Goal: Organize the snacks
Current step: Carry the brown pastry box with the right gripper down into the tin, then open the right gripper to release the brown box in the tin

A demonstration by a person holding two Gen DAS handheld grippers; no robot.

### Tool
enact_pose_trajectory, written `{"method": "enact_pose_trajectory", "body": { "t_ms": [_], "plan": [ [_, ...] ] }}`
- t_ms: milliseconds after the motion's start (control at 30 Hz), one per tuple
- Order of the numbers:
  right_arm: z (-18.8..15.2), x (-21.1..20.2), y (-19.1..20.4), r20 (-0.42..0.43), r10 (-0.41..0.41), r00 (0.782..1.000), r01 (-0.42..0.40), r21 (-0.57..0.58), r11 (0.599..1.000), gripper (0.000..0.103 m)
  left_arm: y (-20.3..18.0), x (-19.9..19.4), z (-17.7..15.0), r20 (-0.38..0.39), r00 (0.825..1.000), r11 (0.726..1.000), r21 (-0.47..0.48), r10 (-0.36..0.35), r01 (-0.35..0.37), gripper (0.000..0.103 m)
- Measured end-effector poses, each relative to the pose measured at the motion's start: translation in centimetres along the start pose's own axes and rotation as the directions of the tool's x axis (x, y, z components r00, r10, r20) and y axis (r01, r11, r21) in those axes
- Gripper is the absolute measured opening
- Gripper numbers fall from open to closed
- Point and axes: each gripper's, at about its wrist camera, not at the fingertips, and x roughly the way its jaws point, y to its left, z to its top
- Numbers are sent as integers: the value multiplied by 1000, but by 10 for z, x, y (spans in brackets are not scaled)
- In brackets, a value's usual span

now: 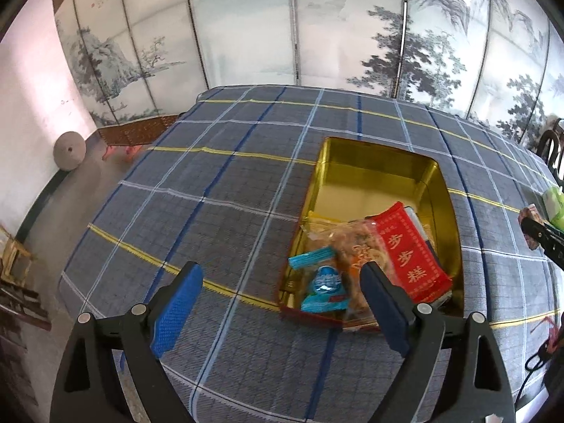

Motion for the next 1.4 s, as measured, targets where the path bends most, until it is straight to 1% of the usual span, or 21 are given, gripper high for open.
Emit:
{"method": "enact_pose_trajectory", "body": {
  "t_ms": [233, 467, 567, 733, 1033, 1400],
  "plan": [
    [0, -4, 53, -6, 91, 996, -91, -63, 994, 30, 20, 5, -6, -20, 1000, 999, -41, 18, -19, 89],
    [-2, 5, 96, -32, 136, 990, -139, -132, 981, 30, 42, 8, -10, -37, 999, 996, -86, 32, -35, 89],
    [-4, 9, 112, -40, 142, 989, -146, -157, 977, 30, 50, 9, -12, -42, 998, 994, -94, 44, -47, 89],
    [-4, 17, 128, -57, 146, 988, -154, -184, 971, 30, 62, 12, -16, -58, 997, 992, -107, 55, -61, 89],
    [-3, 35, 150, -88, 144, 986, -159, -196, 968, 30, 73, 14, -17, -67, 995, 991, -107, 70, -77, 89],
    [-6, 46, 155, -96, 121, 988, -138, -204, 969, 31, 76, 16, -18, -80, 994, 991, -105, 69, -77, 89]
  ]
}}
